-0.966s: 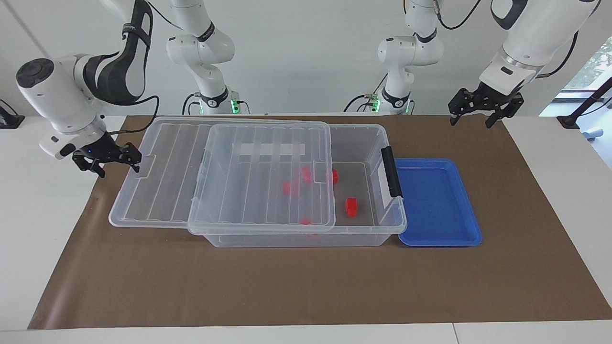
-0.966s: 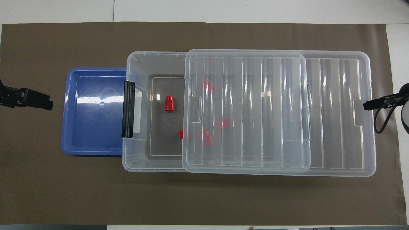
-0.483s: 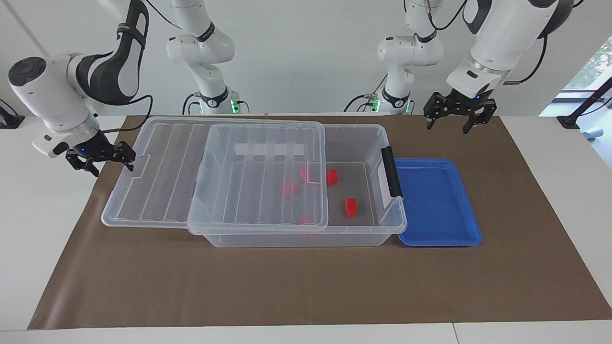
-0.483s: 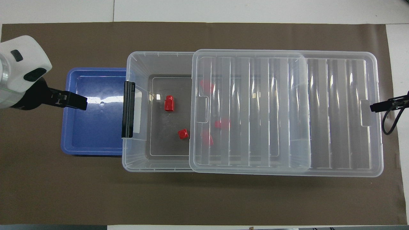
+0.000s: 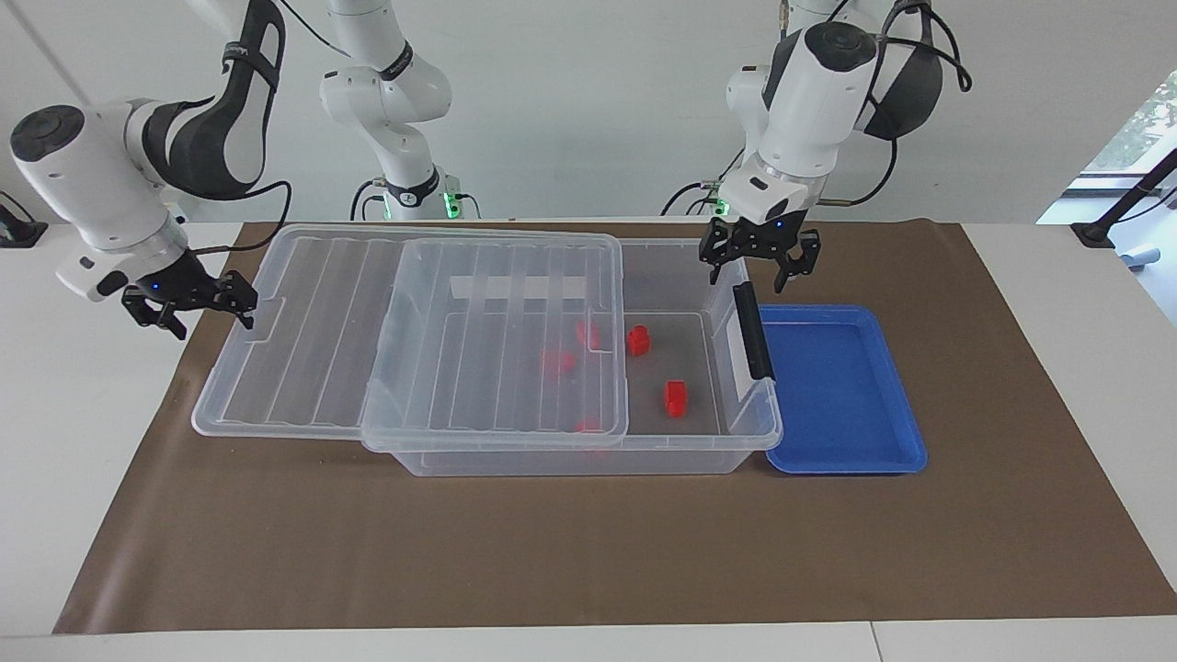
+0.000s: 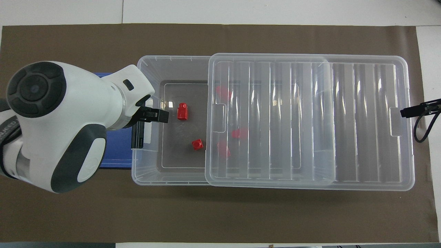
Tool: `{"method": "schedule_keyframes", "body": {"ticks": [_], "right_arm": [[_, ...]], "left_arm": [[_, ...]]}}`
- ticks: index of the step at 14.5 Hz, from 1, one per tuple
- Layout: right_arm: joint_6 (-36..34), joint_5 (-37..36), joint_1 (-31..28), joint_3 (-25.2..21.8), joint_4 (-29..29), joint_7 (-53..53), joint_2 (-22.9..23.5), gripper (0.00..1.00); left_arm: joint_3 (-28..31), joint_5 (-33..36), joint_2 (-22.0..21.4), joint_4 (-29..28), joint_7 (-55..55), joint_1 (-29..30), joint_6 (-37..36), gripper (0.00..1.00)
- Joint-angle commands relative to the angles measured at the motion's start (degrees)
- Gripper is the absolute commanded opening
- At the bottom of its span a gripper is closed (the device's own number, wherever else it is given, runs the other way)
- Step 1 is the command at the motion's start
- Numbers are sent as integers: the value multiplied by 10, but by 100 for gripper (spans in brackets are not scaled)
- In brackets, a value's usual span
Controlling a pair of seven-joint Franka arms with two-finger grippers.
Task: Place red block in blue tray from box
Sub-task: 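Reach the left gripper into the opened box toward a red block, then grasp the red block with the left gripper and lift it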
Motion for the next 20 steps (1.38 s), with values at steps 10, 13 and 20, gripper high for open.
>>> {"method": "schedule_keyframes", "body": {"ticks": [10, 13, 20], "right_arm": [[-262, -6, -2, 107, 175, 202, -14, 100], [-262, -7, 0, 110, 173, 205, -20, 100], [-238, -36, 0, 108, 172, 204, -20, 100]], "left_arm": [[9, -3, 121, -66, -70, -52, 207, 100], [10, -3, 156, -67, -77, -53, 236, 100], [12, 19, 191, -69, -79, -50, 272, 68]]}}
